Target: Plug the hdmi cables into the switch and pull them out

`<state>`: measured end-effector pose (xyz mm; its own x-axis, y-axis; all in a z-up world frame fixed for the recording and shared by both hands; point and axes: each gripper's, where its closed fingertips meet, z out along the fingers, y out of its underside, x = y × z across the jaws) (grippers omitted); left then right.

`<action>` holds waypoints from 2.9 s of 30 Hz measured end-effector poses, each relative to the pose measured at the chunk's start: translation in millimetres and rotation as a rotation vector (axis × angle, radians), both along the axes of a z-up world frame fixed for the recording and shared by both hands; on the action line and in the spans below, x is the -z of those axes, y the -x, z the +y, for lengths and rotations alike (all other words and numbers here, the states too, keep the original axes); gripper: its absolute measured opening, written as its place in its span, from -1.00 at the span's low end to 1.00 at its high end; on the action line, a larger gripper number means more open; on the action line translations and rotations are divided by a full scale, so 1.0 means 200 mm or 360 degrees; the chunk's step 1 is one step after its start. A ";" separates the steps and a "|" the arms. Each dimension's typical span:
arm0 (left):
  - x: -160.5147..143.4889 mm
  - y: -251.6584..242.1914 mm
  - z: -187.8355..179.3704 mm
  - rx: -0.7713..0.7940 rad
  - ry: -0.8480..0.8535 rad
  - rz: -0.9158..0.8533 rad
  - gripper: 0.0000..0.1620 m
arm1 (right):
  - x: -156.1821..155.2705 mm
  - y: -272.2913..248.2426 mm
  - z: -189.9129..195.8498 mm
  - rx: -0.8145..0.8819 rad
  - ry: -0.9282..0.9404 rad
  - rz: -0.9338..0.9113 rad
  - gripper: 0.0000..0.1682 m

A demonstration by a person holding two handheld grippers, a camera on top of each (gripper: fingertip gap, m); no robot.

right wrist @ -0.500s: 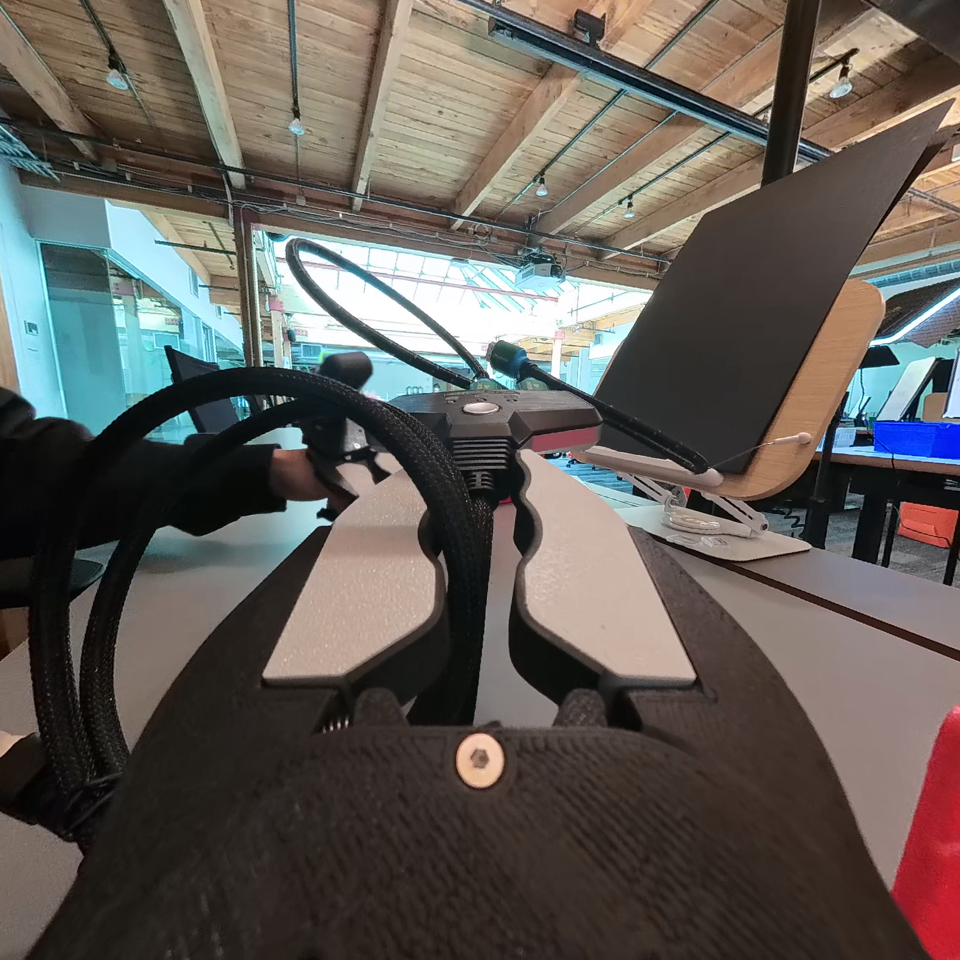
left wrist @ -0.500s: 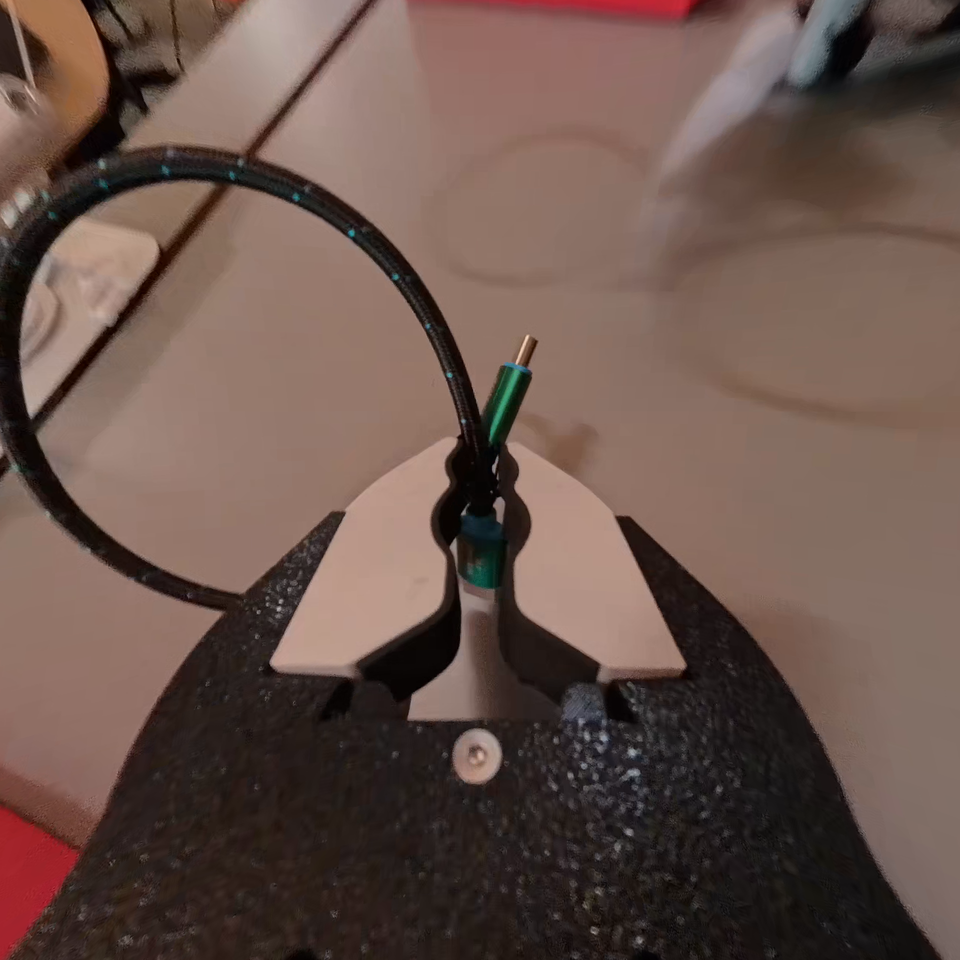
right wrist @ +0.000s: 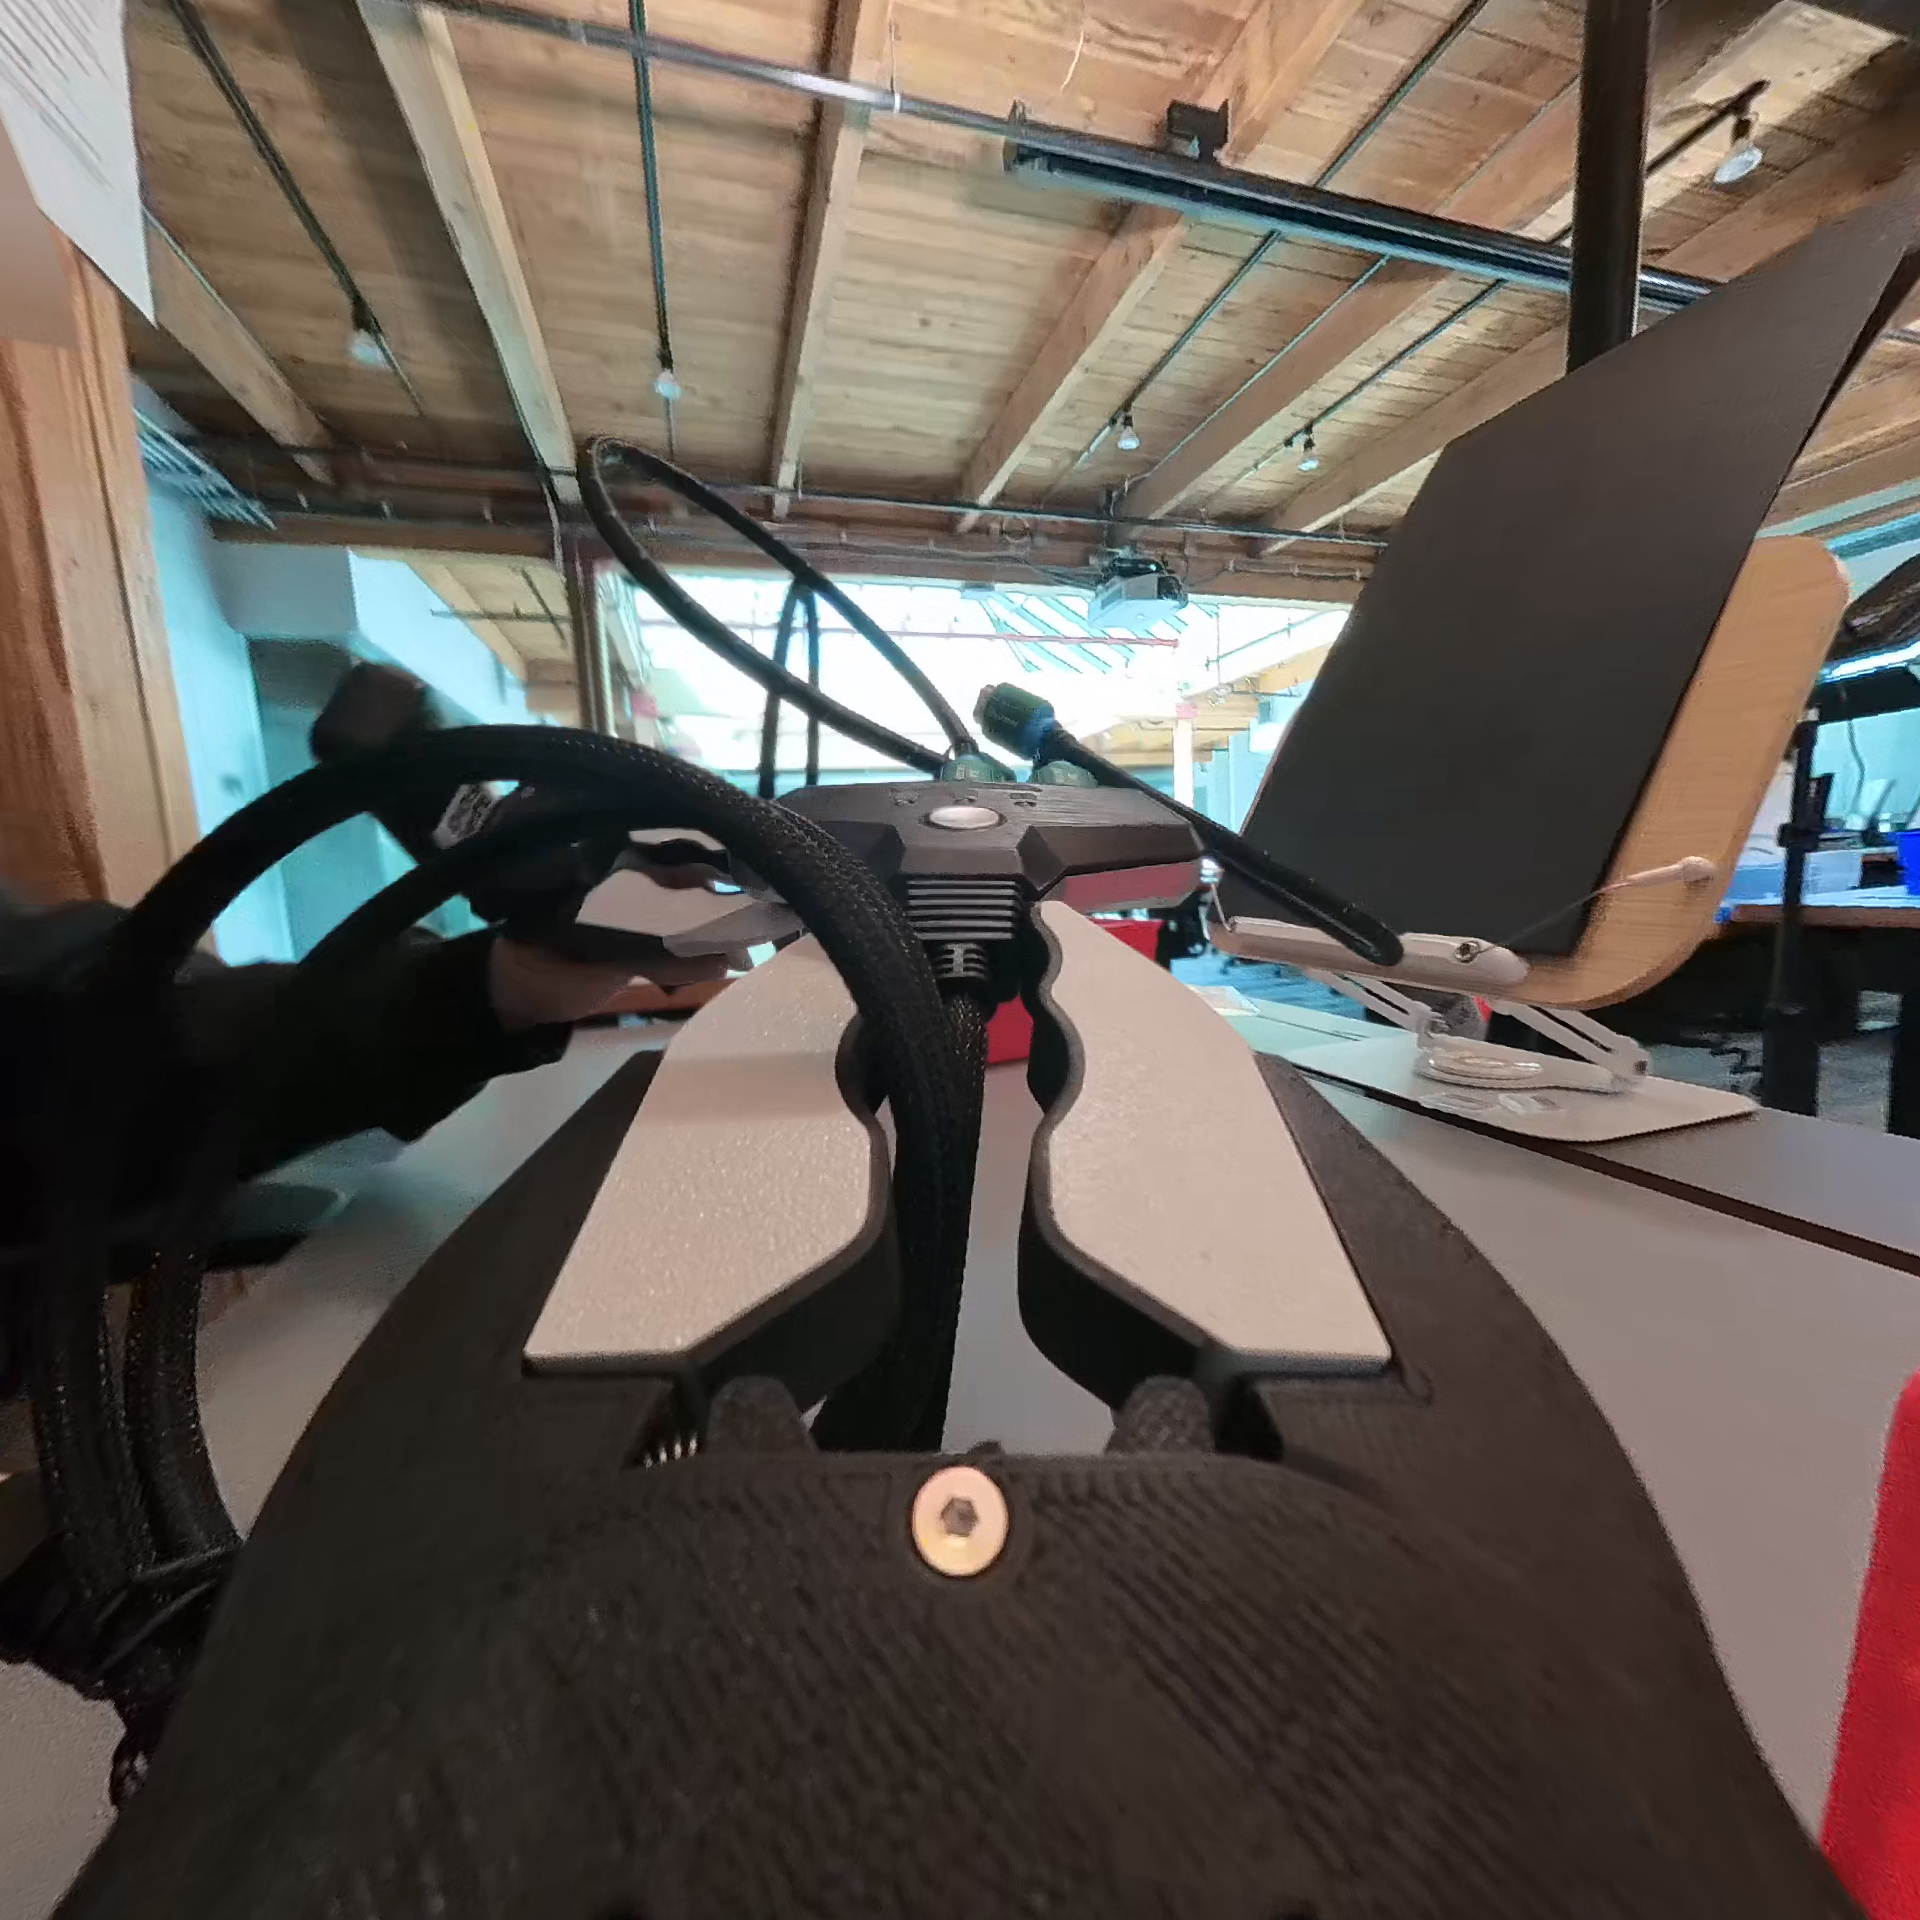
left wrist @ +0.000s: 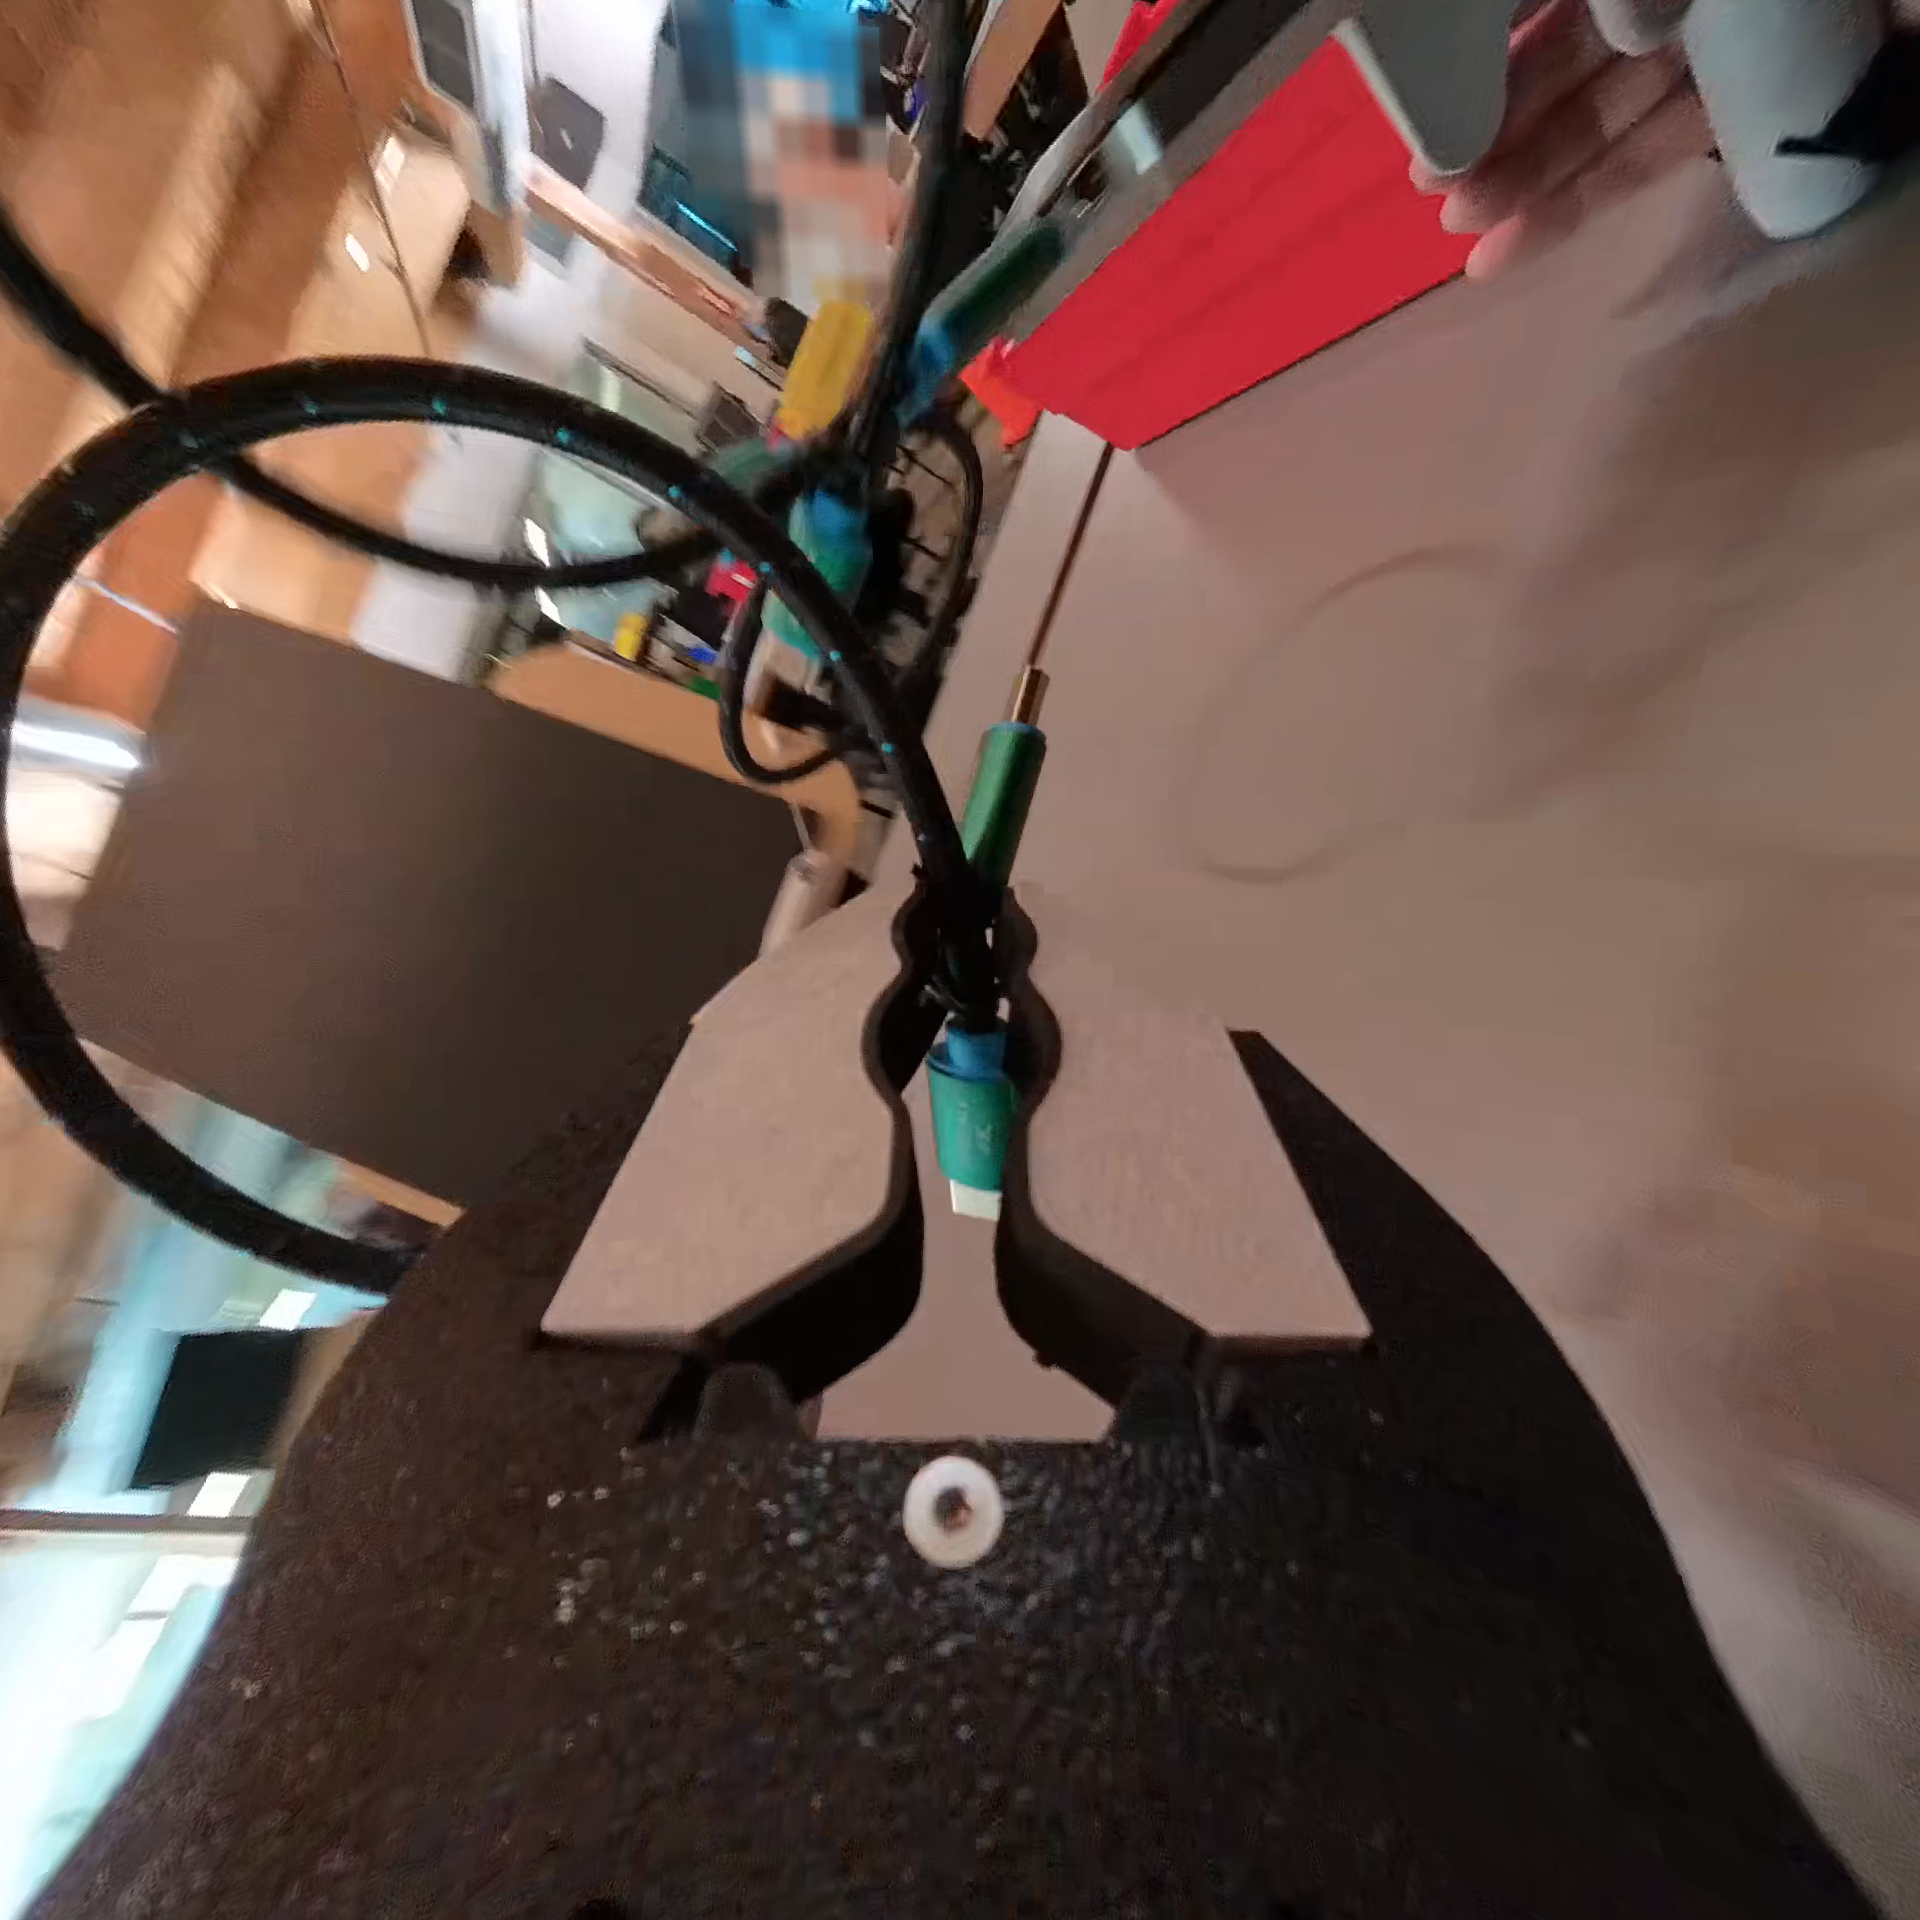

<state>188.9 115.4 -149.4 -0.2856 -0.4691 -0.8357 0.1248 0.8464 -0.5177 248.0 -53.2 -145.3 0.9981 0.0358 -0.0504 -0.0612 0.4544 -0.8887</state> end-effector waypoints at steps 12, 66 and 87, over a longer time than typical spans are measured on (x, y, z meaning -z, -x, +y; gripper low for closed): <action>0.03 0.12 -0.35 0.0036 -0.0314 -0.0051 -0.87 | -0.04 -0.01 -0.07 -0.0167 -0.0200 0.0156 -0.73; -0.08 0.04 -0.27 0.0122 -0.0902 0.0057 -0.90 | 0.04 0.18 0.13 -0.0269 0.0176 -0.0069 -0.73; -0.26 0.12 -0.21 -0.0104 -0.0220 -0.0335 -0.34 | -0.03 0.09 0.09 -0.0059 0.0114 -0.0026 -0.73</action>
